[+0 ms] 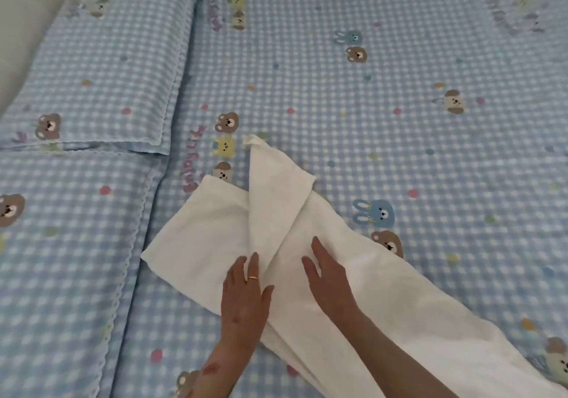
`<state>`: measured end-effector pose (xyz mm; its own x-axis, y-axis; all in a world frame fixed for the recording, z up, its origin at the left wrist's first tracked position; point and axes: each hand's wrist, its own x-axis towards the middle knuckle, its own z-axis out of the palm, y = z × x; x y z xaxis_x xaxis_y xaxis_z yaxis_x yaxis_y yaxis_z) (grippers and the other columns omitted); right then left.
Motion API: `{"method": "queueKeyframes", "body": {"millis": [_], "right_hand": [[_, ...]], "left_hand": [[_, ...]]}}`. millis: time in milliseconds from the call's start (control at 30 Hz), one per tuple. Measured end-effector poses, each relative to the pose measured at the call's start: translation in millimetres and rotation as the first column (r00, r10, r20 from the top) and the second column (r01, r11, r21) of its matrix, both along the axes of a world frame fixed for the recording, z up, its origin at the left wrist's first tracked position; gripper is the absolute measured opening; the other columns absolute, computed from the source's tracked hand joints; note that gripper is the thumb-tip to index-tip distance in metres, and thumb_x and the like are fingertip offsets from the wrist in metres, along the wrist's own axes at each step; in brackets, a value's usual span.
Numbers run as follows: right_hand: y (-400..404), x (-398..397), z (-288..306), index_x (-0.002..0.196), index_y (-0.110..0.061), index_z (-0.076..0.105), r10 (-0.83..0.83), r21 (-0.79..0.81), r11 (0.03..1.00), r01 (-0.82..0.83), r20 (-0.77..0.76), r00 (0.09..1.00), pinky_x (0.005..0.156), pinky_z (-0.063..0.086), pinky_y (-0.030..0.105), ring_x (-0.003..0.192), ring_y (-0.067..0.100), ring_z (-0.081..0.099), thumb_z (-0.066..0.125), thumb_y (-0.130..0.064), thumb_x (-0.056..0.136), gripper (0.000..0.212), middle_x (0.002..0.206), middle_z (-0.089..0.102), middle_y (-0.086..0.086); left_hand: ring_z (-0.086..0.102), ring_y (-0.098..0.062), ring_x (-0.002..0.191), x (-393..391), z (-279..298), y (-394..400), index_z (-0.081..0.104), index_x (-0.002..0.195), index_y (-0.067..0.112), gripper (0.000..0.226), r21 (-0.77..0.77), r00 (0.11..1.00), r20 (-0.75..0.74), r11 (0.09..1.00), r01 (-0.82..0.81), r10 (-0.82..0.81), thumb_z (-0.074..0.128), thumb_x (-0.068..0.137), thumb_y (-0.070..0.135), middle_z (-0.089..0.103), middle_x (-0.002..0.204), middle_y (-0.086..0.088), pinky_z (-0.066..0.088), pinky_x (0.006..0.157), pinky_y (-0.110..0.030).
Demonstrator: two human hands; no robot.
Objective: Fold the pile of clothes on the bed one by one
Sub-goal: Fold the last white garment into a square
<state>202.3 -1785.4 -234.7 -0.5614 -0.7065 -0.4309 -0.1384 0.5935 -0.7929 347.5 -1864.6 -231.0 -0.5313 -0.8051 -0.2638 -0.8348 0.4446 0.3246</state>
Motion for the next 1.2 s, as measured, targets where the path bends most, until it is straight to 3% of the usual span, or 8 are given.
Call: {"method": "queueKeyframes", "body": {"millis": [133, 367, 467, 667, 867, 967, 1100, 1200], "right_hand": [[-88.8, 21.8, -16.4, 0.151, -0.029, 0.011, -0.104, 0.017, 0.995, 0.103, 0.114, 0.988, 0.103, 0.038, 0.027, 0.127, 0.017, 0.046, 0.052, -0.028, 0.094, 0.07, 0.146, 0.043, 0.001], [-162.0, 86.9, -17.3, 0.147, -0.047, 0.012, 0.023, -0.188, 0.982, -0.02, 0.01, 1.0, 0.073, 0.036, -0.005, 0.086, -0.024, 0.052, 0.035, -0.011, 0.098, 0.064, 0.121, 0.048, -0.02], [-177.3, 116.8, -16.7, 0.141, -0.056, 0.009, 0.188, -0.213, 0.959, -0.186, -0.01, 0.982, 0.085, 0.04, 0.003, 0.099, -0.011, 0.056, 0.034, -0.017, 0.101, 0.061, 0.128, 0.051, -0.017], [-169.9, 142.8, -10.8, 0.145, -0.023, 0.035, 0.514, -0.031, 0.831, -0.555, -0.34, 0.788, 0.102, 0.039, 0.018, 0.114, 0.01, 0.058, 0.044, -0.019, 0.099, 0.046, 0.132, 0.058, -0.005], [-107.9, 103.3, -23.8, 0.148, -0.02, -0.005, 0.704, 0.269, 0.697, -0.664, -0.43, 0.565, 0.113, -0.01, 0.013, 0.144, 0.006, -0.004, 0.046, -0.05, 0.092, 0.081, 0.156, -0.008, -0.007], [-81.3, 103.3, -24.0, 0.136, 0.0, 0.047, 0.685, 0.326, 0.72, -0.612, -0.472, 0.554, 0.11, 0.014, 0.023, 0.134, 0.028, 0.04, 0.081, -0.021, 0.067, 0.079, 0.144, 0.042, 0.015], [-60.8, 99.7, -22.3, 0.122, 0.005, 0.059, 0.453, 0.116, 0.864, -0.489, -0.602, 0.658, 0.104, 0.025, 0.011, 0.133, 0.002, 0.033, 0.061, 0.03, 0.047, 0.079, 0.135, 0.048, 0.015], [-46.5, 125.5, -19.2, 0.116, -0.001, 0.065, 0.484, 0.088, 0.812, -0.577, -0.654, 0.581, 0.097, 0.039, 0.02, 0.136, 0.003, 0.025, 0.053, 0.017, 0.043, 0.077, 0.129, 0.057, 0.008]], "left_hand": [[0.041, -0.02, 0.126, -17.0, -20.9, -34.1, 0.009, 0.15, 0.016, 0.067, 0.077, 0.994, -0.05, 0.993, -0.089, 0.093, 0.046, 0.095, 0.025, 0.037, 0.143, -0.005, 0.033, 0.103, -0.028], [0.06, -0.01, 0.103, 20.3, -23.2, -68.0, 0.027, 0.144, 0.02, 0.052, 0.509, 0.724, -0.332, 0.761, -0.401, 0.604, 0.045, 0.096, 0.013, 0.061, 0.121, 0.0, 0.047, 0.096, -0.029], [0.058, 0.012, 0.094, 57.6, -25.3, -85.4, 0.025, 0.146, 0.019, 0.054, 0.572, 0.648, -0.324, 0.688, -0.446, 0.689, 0.046, 0.097, 0.016, 0.065, 0.1, 0.022, 0.044, 0.078, -0.005], [0.059, -0.005, 0.107, 90.6, -27.1, -122.8, 0.047, 0.129, 0.03, 0.036, 0.67, 0.497, -0.304, 0.554, -0.495, 0.812, 0.046, 0.095, 0.042, 0.062, 0.12, 0.007, 0.047, 0.094, -0.028], [0.055, -0.016, 0.117, 29.4, -20.5, -189.3, 0.025, 0.145, 0.018, 0.066, 0.659, 0.402, -0.394, 0.558, -0.504, 0.827, 0.06, 0.09, 0.03, 0.057, 0.129, 0.002, 0.042, 0.091, -0.024], [0.035, -0.018, 0.136, 15.6, -20.4, -218.2, 0.022, 0.148, 0.014, 0.064, 0.596, 0.426, -0.41, 0.591, -0.544, 0.806, 0.053, 0.092, 0.008, 0.035, 0.15, -0.003, 0.027, 0.103, -0.019], [0.036, -0.012, 0.134, 35.2, -15.7, -220.2, 0.041, 0.141, 0.016, 0.053, 0.421, 0.465, -0.504, 0.678, -0.603, 0.727, 0.036, 0.092, -0.006, 0.043, 0.145, 0.001, 0.02, 0.093, -0.003], [0.046, -0.018, 0.127, 75.4, -19.1, -205.7, 0.046, 0.138, 0.02, 0.053, 0.294, 0.495, -0.487, 0.669, -0.683, 0.719, 0.034, 0.092, -0.004, 0.051, 0.137, -0.002, 0.033, 0.102, -0.02]]}}
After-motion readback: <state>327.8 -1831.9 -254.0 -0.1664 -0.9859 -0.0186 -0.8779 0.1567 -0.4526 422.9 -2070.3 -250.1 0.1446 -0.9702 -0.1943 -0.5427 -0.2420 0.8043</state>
